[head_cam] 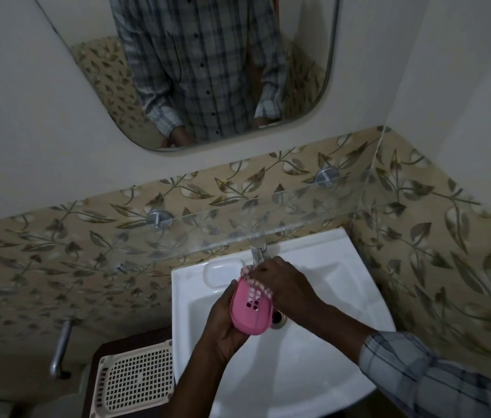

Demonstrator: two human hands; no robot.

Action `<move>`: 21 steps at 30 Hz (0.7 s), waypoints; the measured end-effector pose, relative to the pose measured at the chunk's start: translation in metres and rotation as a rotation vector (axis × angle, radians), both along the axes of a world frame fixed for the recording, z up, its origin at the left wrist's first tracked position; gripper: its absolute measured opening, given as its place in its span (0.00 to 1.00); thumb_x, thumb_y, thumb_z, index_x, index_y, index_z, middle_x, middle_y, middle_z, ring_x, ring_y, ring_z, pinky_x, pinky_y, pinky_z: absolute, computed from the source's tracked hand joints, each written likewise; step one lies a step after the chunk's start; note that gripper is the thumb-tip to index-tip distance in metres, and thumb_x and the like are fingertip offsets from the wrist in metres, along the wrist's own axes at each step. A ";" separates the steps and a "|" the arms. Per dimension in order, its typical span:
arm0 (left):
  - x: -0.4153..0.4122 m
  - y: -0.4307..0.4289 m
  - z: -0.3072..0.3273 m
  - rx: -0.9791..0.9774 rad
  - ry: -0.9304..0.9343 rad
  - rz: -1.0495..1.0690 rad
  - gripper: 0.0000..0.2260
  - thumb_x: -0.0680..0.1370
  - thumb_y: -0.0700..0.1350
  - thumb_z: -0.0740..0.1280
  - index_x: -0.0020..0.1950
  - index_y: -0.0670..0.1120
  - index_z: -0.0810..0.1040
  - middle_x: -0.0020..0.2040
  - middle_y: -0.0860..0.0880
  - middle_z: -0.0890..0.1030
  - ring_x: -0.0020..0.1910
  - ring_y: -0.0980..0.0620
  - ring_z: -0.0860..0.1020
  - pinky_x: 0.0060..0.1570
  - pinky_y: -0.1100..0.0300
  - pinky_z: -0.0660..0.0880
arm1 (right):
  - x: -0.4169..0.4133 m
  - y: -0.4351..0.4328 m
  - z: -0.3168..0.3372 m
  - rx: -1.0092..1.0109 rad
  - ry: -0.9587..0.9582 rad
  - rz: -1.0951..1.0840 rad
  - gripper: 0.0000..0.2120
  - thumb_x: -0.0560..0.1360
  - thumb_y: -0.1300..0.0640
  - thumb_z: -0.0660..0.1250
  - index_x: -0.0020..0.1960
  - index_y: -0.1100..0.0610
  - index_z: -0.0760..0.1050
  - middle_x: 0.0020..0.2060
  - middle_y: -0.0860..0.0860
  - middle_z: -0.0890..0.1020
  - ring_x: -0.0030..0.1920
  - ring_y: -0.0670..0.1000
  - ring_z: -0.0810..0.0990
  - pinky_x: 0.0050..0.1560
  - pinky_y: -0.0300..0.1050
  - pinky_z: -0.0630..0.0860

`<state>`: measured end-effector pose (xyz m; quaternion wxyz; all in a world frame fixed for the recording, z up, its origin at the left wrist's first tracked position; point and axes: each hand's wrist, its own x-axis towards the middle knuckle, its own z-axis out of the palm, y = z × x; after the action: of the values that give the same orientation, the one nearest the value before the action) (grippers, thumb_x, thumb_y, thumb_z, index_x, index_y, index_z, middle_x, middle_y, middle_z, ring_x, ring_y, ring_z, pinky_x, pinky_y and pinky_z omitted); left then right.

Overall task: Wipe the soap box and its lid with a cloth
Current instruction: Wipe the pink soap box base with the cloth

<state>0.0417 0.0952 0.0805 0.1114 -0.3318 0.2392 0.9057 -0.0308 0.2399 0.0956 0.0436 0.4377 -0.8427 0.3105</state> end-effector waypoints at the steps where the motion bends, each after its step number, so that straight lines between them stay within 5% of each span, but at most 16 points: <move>1: 0.000 0.003 0.000 -0.058 0.009 0.020 0.20 0.82 0.52 0.60 0.62 0.37 0.79 0.54 0.35 0.84 0.49 0.37 0.83 0.48 0.45 0.82 | 0.000 -0.004 0.003 0.113 -0.080 -0.118 0.19 0.74 0.61 0.69 0.64 0.56 0.78 0.55 0.55 0.80 0.56 0.57 0.78 0.51 0.51 0.80; 4: -0.002 0.010 -0.001 -0.245 0.043 0.086 0.21 0.83 0.54 0.59 0.62 0.38 0.79 0.51 0.37 0.86 0.46 0.41 0.86 0.41 0.50 0.83 | 0.013 -0.018 0.009 0.252 -0.352 -0.309 0.14 0.75 0.60 0.66 0.59 0.58 0.78 0.53 0.55 0.81 0.54 0.56 0.81 0.51 0.46 0.78; 7: 0.000 0.017 0.001 -0.443 0.070 0.137 0.19 0.80 0.57 0.63 0.60 0.44 0.80 0.51 0.40 0.87 0.49 0.44 0.86 0.40 0.54 0.83 | 0.022 -0.021 0.014 0.212 -0.646 -0.440 0.04 0.75 0.59 0.64 0.44 0.59 0.73 0.45 0.57 0.82 0.47 0.58 0.83 0.42 0.43 0.76; 11: 0.003 0.020 0.006 -0.583 0.114 0.078 0.21 0.76 0.61 0.63 0.58 0.48 0.82 0.53 0.41 0.86 0.52 0.43 0.85 0.44 0.55 0.83 | 0.019 -0.022 0.016 0.073 -0.845 -0.573 0.05 0.75 0.60 0.64 0.42 0.62 0.74 0.42 0.56 0.82 0.46 0.58 0.83 0.37 0.41 0.75; 15: 0.009 0.026 0.004 -0.531 0.122 0.020 0.20 0.82 0.57 0.57 0.63 0.46 0.79 0.57 0.41 0.85 0.56 0.41 0.84 0.52 0.46 0.82 | 0.008 -0.028 0.017 -0.097 -0.662 -0.603 0.07 0.76 0.63 0.66 0.50 0.65 0.81 0.46 0.59 0.84 0.47 0.57 0.83 0.41 0.38 0.72; 21: -0.009 -0.007 0.024 -0.362 -0.051 0.011 0.22 0.82 0.55 0.60 0.59 0.37 0.77 0.47 0.35 0.86 0.47 0.38 0.83 0.46 0.46 0.81 | 0.039 0.001 -0.014 -0.247 -0.097 0.065 0.17 0.75 0.68 0.63 0.60 0.60 0.81 0.54 0.57 0.82 0.54 0.56 0.78 0.58 0.47 0.75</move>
<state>0.0326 0.0882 0.1049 0.0508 -0.3705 0.3935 0.8398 0.0084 0.2411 0.0815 0.0462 0.4404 -0.7845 0.4341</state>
